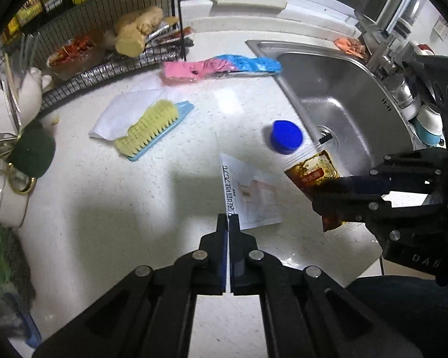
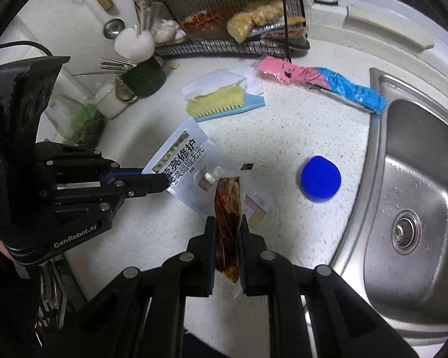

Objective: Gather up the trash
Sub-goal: 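Grasp the white-and-pink sample packet with the left tool while the right tool holds the sachet, then carry the sample packet and brown sachet down toward the red bin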

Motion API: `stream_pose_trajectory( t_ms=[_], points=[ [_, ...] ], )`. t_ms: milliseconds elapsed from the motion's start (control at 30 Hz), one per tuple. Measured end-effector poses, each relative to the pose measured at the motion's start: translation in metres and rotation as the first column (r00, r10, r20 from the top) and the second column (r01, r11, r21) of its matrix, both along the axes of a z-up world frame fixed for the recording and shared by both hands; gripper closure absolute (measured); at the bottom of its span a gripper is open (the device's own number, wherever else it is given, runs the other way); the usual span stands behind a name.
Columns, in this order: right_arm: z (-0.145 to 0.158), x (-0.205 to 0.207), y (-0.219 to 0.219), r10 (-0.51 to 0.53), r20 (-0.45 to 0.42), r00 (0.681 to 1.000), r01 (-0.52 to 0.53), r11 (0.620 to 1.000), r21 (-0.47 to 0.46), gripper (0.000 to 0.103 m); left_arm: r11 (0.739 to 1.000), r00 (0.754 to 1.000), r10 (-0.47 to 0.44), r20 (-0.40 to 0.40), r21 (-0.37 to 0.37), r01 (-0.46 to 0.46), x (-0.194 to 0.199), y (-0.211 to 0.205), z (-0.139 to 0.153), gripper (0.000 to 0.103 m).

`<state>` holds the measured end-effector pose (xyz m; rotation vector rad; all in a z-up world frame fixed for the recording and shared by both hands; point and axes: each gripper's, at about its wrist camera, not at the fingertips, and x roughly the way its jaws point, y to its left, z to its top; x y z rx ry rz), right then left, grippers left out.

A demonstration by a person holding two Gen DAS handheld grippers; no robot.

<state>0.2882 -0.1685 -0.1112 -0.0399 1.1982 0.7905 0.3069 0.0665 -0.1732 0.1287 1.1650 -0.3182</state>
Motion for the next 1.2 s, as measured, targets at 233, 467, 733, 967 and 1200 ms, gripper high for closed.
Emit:
stream_pose_trajectory(
  t_ms=[233, 467, 733, 967, 1200],
  points=[
    [0.016, -0.045, -0.028, 0.001, 0.048, 0.999, -0.003, 0.999, 0.036, 0.092, 1.0, 0.998, 0.004, 0.068, 0.012, -0.005, -0.047, -0.034, 0.021, 0.103],
    [0.03, -0.093, -0.063, -0.005, 0.091, 0.996, -0.002, 0.997, 0.074, 0.092, 1.0, 0.995, 0.013, 0.1, 0.019, -0.015, -0.11, -0.072, 0.037, 0.103],
    [0.039, -0.155, -0.11, -0.017, 0.124, 0.992, 0.007, 0.996, 0.085, 0.092, 0.999, 0.992, 0.009, 0.129, 0.05, -0.016, -0.185, -0.13, 0.044, 0.103],
    [0.045, -0.207, -0.151, -0.04, 0.115, 0.992, 0.031, 0.996, 0.086, 0.092, 0.999, 0.992, -0.004, 0.125, 0.036, 0.0, -0.232, -0.174, 0.042, 0.103],
    [0.039, -0.229, -0.178, -0.091, 0.091, 0.992, 0.083, 0.993, 0.087, 0.092, 0.998, 0.994, -0.054, 0.09, 0.036, 0.051, -0.256, -0.206, 0.03, 0.103]
  ],
)
